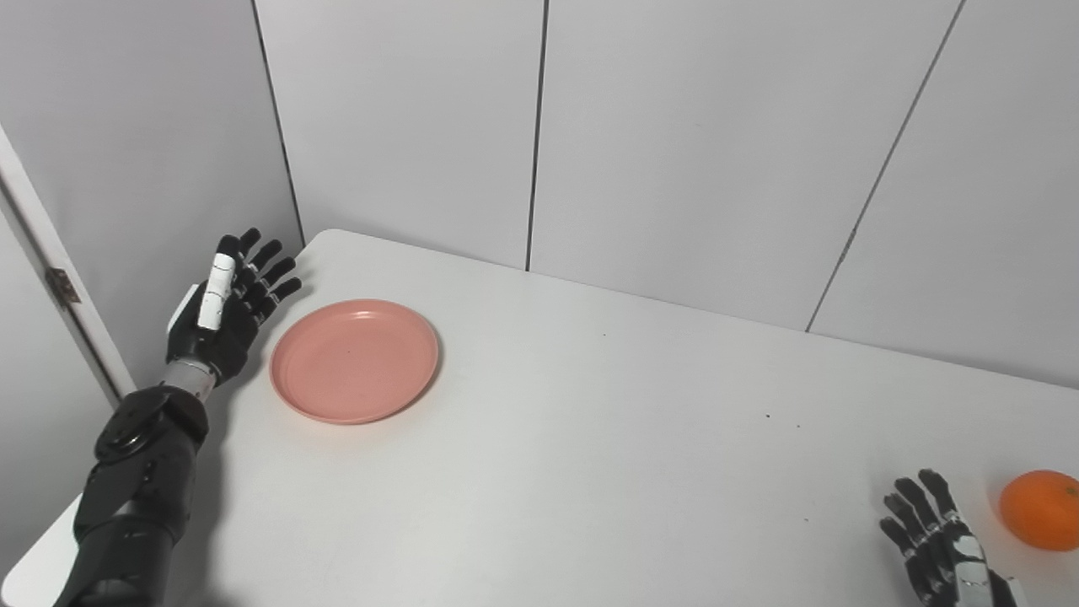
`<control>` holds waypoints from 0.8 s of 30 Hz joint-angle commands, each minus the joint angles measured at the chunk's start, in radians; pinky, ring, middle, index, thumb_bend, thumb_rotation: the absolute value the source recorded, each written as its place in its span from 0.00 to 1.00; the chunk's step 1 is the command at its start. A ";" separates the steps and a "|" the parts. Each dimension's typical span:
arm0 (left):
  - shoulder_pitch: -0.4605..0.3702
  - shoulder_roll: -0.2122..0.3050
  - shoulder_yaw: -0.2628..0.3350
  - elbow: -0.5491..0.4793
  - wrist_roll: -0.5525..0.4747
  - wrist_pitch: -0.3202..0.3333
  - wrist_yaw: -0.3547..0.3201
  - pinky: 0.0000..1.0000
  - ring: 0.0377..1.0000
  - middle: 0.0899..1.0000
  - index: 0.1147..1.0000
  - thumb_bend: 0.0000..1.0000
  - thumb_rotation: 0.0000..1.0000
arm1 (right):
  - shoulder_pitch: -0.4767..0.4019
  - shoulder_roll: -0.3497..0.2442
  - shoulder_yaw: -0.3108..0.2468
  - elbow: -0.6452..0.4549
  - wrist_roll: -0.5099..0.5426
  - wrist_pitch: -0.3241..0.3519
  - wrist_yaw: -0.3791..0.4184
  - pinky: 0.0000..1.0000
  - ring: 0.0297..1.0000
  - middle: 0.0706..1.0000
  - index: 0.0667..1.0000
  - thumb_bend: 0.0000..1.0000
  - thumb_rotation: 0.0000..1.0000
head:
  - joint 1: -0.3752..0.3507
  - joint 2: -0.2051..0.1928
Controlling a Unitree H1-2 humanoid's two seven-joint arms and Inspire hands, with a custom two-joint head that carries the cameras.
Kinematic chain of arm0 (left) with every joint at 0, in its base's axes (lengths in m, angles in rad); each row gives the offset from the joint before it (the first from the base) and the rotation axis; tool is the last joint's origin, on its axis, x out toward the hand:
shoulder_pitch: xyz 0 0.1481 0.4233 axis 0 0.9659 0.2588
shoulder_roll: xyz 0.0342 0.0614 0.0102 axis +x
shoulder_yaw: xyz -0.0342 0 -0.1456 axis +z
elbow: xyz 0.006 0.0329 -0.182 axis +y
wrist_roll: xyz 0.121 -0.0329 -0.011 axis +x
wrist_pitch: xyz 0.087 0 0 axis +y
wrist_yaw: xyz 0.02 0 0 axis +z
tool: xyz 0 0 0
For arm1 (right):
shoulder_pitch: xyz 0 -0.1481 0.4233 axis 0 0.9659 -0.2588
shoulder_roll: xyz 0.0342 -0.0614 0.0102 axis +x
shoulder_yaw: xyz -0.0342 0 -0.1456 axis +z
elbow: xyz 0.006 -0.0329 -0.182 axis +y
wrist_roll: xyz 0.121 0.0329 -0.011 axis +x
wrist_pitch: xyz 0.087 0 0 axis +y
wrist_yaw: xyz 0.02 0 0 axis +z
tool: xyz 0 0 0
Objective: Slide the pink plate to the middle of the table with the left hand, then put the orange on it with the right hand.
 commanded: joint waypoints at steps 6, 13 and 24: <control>-0.050 0.019 -0.025 0.011 0.024 -0.063 -0.024 0.81 0.89 0.92 0.98 1.00 0.64 | 0.093 0.044 0.024 0.073 0.010 0.027 -0.003 0.93 0.92 0.92 0.95 0.83 0.93 | -0.006 0.004; -0.060 0.011 -0.035 0.044 0.038 -0.084 -0.002 0.81 0.88 0.91 0.95 1.00 0.60 | 0.093 0.045 0.025 0.070 0.007 0.027 -0.005 0.93 0.92 0.92 0.96 0.82 0.94 | -0.008 0.005; -0.096 0.024 -0.043 0.197 0.066 -0.180 0.021 0.74 0.83 0.84 0.89 1.00 0.58 | 0.095 0.043 0.025 0.070 0.014 0.026 0.000 0.93 0.92 0.92 0.96 0.80 0.94 | -0.011 0.010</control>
